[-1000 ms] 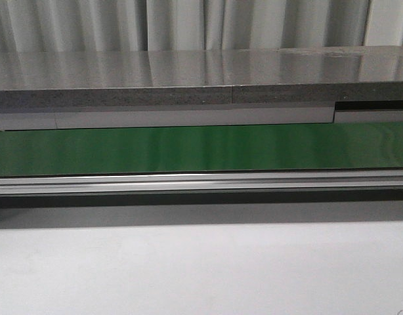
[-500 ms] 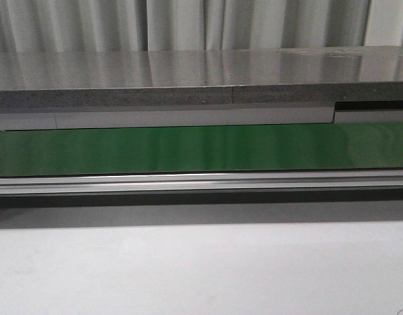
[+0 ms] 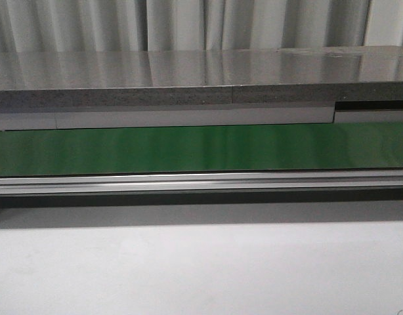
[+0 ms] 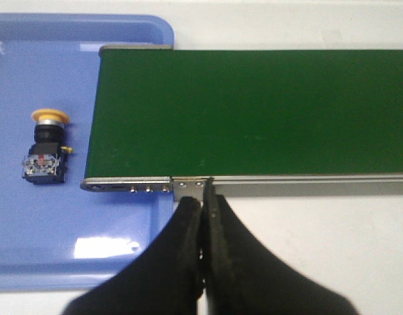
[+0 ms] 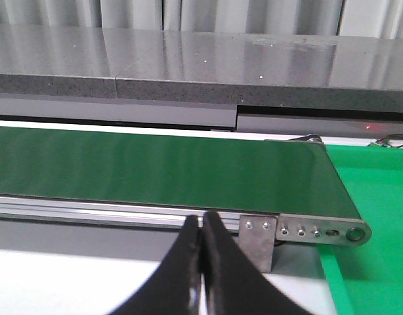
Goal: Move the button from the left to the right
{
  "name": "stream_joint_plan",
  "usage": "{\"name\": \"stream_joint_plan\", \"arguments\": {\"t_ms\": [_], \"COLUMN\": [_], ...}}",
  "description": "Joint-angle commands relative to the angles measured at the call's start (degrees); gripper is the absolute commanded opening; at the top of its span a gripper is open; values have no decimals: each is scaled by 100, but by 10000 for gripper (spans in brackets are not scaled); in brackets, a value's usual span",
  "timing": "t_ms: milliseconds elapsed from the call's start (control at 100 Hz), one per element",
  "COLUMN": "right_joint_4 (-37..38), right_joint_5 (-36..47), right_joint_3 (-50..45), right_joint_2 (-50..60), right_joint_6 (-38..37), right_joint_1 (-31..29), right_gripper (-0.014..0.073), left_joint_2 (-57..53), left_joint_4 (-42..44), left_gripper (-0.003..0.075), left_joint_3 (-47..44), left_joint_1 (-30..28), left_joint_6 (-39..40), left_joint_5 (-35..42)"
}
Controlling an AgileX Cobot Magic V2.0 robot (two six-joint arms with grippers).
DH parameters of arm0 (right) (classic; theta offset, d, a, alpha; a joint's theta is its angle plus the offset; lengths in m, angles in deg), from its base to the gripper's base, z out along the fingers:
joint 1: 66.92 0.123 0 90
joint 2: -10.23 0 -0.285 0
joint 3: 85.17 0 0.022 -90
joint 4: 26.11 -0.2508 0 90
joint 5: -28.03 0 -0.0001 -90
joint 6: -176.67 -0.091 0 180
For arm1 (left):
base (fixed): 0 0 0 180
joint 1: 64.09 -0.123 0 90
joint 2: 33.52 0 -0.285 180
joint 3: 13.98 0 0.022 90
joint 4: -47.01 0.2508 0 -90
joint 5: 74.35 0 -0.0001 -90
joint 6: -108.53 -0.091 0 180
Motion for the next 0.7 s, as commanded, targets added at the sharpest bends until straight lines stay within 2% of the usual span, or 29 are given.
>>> {"name": "stream_joint_plan", "arguments": {"t_ms": [0,160,230,300,420,490,560,690], "right_joint_4": [22,22,22,22,22,22,22,22], "right_joint_5": [445,445,445,445,445,445,445,445], "right_joint_3": [89,89,89,89,89,89,89,89], "right_joint_2": [117,117,117,117,117,117,117,117], "right_joint_6": [-6,-6,-6,-6,-6,-6,-6,-6], "right_joint_1": [-2,-2,-2,-2,-2,-2,-2,-2], "right_gripper": [-68,-68,-68,-68,-68,-68,-68,-68], "left_joint_2": [97,194,194,194,194,194,194,194], "left_joint_4": [-45,-45,-45,-45,0,80,80,41], "left_gripper": [-20,-15,32,156,512,645,685,655], "left_joint_3": [201,201,201,201,201,201,201,201], "left_joint_1": [45,45,45,45,45,45,45,45], "left_joint_6": [61,61,25,-5,-5,-5,-5,-5], "left_joint_5": [222,214,214,214,214,214,214,214]}}
